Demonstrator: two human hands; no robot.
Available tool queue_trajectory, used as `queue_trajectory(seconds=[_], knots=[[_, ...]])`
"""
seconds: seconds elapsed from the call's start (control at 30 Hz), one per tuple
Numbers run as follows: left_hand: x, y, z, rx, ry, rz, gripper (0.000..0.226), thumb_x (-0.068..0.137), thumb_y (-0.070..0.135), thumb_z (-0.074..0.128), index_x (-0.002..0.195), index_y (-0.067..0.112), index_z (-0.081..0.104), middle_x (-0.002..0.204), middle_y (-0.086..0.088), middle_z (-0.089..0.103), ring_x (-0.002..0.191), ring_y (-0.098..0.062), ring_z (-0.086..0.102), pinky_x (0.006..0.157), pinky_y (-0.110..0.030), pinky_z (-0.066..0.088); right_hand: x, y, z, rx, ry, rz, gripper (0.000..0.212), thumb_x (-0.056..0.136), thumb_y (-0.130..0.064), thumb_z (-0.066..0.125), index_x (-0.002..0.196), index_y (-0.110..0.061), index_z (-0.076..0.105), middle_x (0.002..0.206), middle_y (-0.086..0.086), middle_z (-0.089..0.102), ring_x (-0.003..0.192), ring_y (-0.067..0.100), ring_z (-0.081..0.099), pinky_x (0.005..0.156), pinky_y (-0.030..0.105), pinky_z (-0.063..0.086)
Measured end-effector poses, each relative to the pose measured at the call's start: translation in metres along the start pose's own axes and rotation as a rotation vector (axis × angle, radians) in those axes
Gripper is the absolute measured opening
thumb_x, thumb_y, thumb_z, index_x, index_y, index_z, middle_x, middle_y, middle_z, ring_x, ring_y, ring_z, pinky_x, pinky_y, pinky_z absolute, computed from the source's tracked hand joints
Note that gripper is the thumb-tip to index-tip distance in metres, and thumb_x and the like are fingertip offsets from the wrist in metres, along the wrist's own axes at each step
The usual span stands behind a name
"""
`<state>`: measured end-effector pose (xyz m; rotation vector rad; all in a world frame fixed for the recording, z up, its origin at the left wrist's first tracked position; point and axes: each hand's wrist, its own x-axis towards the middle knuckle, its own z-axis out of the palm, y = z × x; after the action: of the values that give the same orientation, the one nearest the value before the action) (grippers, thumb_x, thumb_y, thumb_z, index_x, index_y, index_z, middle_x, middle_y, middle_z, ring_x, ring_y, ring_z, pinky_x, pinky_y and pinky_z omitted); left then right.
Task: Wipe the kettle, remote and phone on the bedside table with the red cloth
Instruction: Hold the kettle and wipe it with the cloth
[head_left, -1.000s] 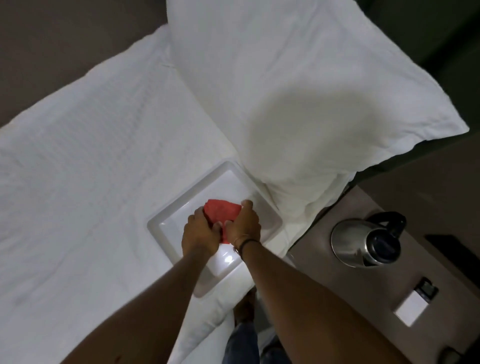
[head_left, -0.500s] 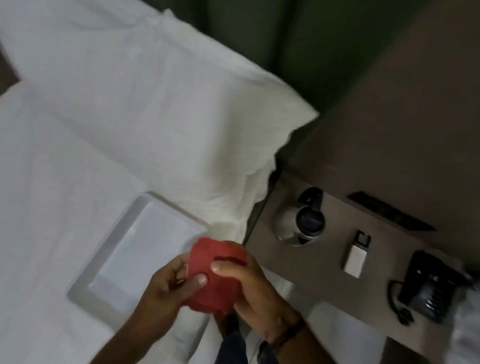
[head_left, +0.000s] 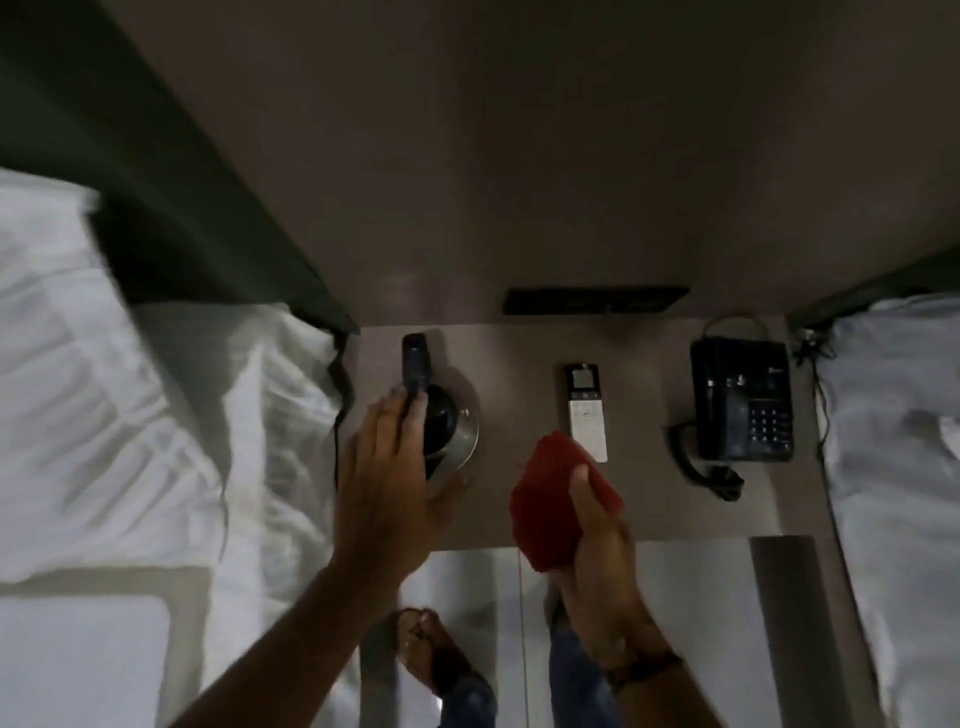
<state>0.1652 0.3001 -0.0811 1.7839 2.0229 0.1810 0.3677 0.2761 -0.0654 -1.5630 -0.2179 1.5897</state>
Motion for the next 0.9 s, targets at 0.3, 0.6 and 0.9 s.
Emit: queue_trajectory(seconds=[0.3, 0.6, 0.9], knots=[[0.047, -0.011, 0.062, 0.252, -0.122, -0.001, 0.118, 0.086, 0.042, 0.085, 0.172, 0.011, 0.011, 0.179, -0.023, 0.004, 0.164, -0.049, 0.010, 0.124, -0.073, 0.032, 0.143, 0.063, 0.065, -0.333, -0.356, -0.226, 0.054, 0.108, -0.033, 0.055, 0.160, -0.021, 0.044, 0.155, -0.001, 0.057, 0.144, 0.014, 0.058, 0.116, 0.046, 0.053], [0.047, -0.020, 0.074, 0.247, -0.061, 0.010, 0.100, 0.092, 0.032, 0.078, 0.169, 0.006, 0.018, 0.177, -0.028, 0.008, 0.160, -0.056, 0.017, 0.122, -0.071, 0.033, 0.141, 0.115, 0.085, -0.400, -0.298, -0.445, 0.056, 0.105, -0.067, 0.039, 0.155, -0.044, 0.047, 0.168, -0.013, 0.043, 0.159, 0.011, 0.033, 0.129, 0.041, 0.032], [0.048, -0.014, 0.069, 0.238, -0.084, -0.006, 0.101, 0.089, 0.021, 0.081, 0.168, 0.005, 0.021, 0.178, -0.028, 0.005, 0.159, -0.056, 0.018, 0.122, -0.071, 0.035, 0.145, 0.122, 0.075, -0.465, -0.361, -0.498, 0.058, 0.106, -0.050, 0.044, 0.159, -0.027, 0.048, 0.170, -0.007, 0.043, 0.162, 0.016, 0.030, 0.131, 0.058, 0.028]])
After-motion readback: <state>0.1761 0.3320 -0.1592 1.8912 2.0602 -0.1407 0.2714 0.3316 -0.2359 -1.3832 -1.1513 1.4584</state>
